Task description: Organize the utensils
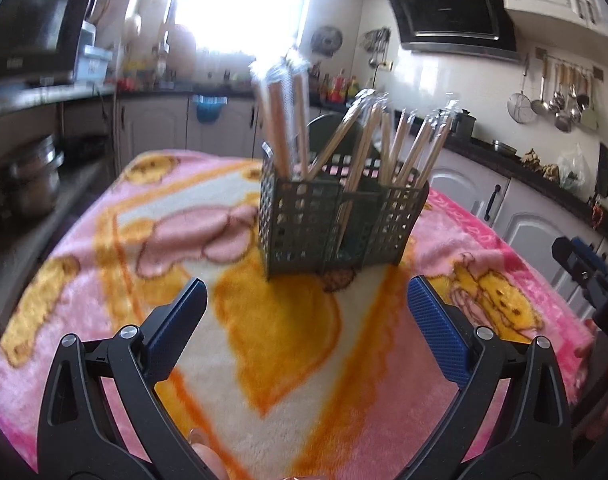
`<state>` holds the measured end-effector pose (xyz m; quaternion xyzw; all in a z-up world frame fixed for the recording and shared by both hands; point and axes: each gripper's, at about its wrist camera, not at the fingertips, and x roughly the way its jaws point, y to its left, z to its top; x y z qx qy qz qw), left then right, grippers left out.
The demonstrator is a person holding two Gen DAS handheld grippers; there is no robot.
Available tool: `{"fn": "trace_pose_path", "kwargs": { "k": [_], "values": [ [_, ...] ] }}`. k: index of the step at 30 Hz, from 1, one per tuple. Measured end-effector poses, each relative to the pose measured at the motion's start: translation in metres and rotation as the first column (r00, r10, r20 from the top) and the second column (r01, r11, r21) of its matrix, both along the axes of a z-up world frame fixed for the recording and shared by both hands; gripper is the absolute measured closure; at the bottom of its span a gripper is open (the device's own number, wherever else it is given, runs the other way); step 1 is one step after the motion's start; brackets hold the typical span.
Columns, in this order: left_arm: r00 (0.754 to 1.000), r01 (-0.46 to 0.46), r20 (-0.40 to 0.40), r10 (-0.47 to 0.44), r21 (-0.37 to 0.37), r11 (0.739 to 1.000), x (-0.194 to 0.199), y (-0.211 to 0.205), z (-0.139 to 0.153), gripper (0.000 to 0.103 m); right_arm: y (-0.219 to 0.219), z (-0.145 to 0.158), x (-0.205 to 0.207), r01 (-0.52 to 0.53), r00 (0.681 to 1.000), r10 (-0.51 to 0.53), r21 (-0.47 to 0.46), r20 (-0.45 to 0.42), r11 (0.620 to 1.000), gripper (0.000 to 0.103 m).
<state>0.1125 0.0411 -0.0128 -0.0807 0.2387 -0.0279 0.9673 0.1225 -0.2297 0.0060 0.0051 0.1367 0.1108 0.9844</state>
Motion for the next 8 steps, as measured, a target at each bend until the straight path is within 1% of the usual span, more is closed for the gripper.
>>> {"fn": "trace_pose_path", "kwargs": {
  "k": [2,3,4,5,6,8],
  "values": [
    [0.997,-0.053,-0.049,0.054,0.028,0.998,0.006,0.017,0.004,0.01,-0.014,-0.001,0.014,0.026,0.998,-0.027,-0.002,-0.057,1.0,0.006],
    [0.991,-0.084,-0.096,0.088,0.049,0.995,0.014,0.029,0.003,0.01,-0.023,-0.004,0.026,0.05,0.993,-0.052,-0.023,-0.105,0.998,0.006],
    [0.986,-0.107,-0.125,0.113,0.059,0.993,0.021,0.04,0.001,0.01,-0.031,-0.008,0.041,0.086,0.984,-0.095,-0.064,-0.15,0.994,0.006],
    [0.977,-0.139,-0.154,0.149,0.068,0.988,0.029,0.053,-0.001,0.01,-0.037,-0.012,0.051,0.116,0.976,-0.13,-0.093,-0.174,0.989,0.006],
    [0.96,-0.179,-0.201,0.193,0.084,0.98,0.041,0.067,-0.005,0.01,-0.046,-0.018,0.068,0.156,0.957,-0.185,-0.142,-0.221,0.977,0.006],
    [0.91,-0.254,-0.308,0.278,0.114,0.96,0.071,0.098,-0.02,0.01,-0.065,-0.035,0.107,0.207,0.897,-0.275,-0.219,-0.347,0.953,0.006]
  ]
}}
